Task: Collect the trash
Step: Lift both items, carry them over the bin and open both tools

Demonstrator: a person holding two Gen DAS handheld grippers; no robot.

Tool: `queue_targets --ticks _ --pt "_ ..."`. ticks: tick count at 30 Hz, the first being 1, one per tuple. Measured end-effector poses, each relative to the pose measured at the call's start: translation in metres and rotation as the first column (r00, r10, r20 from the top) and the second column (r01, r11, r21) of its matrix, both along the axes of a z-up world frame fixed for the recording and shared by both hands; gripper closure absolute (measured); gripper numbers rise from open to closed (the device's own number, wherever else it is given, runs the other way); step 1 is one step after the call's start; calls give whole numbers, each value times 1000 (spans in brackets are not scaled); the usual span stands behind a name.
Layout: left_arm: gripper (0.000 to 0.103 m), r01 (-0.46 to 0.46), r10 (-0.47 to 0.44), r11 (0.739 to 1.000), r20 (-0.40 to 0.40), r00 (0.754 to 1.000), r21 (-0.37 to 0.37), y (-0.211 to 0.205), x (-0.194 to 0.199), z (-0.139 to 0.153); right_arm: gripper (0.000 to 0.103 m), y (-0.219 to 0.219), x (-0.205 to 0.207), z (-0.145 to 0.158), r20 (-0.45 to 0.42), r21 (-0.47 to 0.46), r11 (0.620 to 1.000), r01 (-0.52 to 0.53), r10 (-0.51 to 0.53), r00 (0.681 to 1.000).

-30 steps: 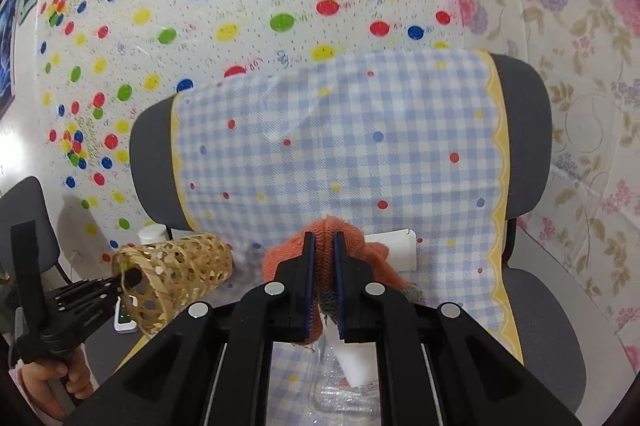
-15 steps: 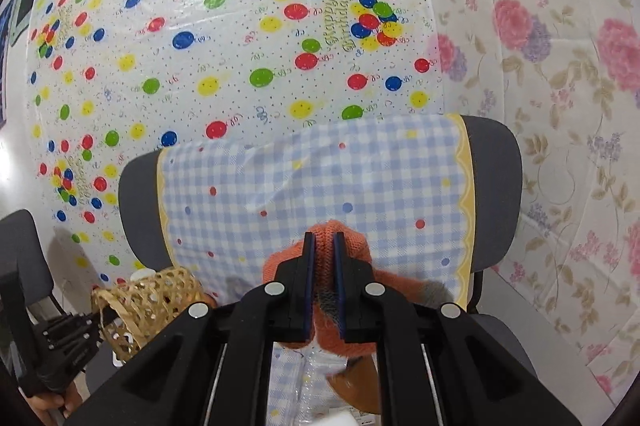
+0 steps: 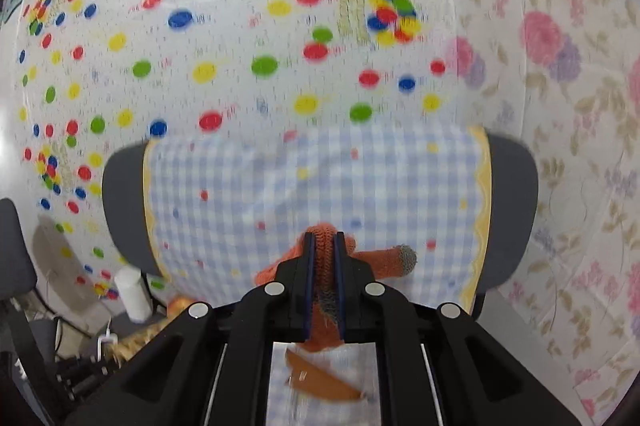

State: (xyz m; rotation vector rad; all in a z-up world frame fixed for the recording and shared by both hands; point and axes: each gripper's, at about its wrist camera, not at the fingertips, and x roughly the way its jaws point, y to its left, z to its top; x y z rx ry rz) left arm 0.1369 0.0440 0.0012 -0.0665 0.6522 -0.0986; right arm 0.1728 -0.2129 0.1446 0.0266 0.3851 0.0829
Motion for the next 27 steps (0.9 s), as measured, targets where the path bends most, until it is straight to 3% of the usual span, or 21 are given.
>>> queue_targets --ticks 5,13,17,21,27 --pt "100 -17 17 1000 -4 1000 -9 15 11 0 94 19 14 10 -5 -39 999 -21 21 1000" --pt "100 -2 2 1000 10 1000 -7 24 9 21 94 -5 -16 -34 -60 58 998 -4 7 998" --pt "99 74 -73 997 56 996 -15 0 -8 46 94 -40 -63 -31 -39 80 995 67 -64 997" --pt "99 189 -184 981 116 976 -35 -42 -32 73 94 -73 -117 -23 -20 59 989 136 -135 991" --pt "99 382 -366 922 179 913 -59 -120 -79 85 93 -123 -211 -32 -16 50 966 254 -254 967"
